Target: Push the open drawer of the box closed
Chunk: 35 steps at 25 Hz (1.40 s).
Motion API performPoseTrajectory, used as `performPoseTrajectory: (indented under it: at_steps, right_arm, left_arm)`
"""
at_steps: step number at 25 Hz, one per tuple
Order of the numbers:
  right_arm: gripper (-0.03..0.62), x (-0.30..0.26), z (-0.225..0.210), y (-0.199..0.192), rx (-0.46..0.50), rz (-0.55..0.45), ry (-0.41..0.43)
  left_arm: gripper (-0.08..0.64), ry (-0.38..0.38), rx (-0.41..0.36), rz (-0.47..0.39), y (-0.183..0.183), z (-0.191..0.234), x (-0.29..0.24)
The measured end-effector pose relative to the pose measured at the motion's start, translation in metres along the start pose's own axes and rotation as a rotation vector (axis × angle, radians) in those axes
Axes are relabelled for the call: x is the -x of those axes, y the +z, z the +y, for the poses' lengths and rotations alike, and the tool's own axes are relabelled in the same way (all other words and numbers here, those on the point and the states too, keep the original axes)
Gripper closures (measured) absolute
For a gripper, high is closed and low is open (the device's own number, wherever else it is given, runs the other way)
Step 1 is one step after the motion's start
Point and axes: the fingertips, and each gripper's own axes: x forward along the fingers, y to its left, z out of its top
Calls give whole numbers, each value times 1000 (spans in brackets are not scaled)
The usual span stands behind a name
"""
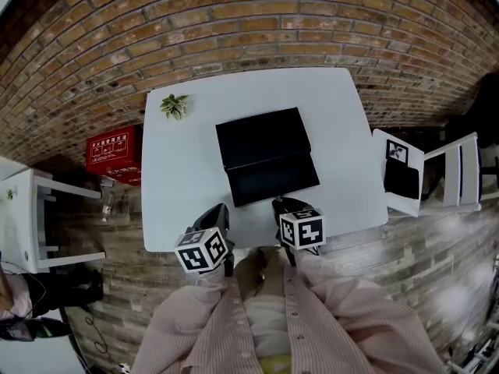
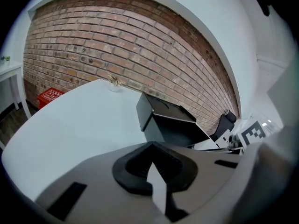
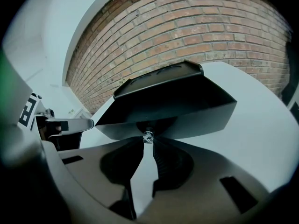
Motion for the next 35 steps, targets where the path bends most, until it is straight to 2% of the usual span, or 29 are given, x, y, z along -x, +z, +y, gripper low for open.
performPoseTrajectory:
  at_steps: [35]
  right_arm:
    - [526, -38, -7, 48, 15, -2, 28]
  left_arm:
    - [565, 29, 23, -41, 42, 19, -27]
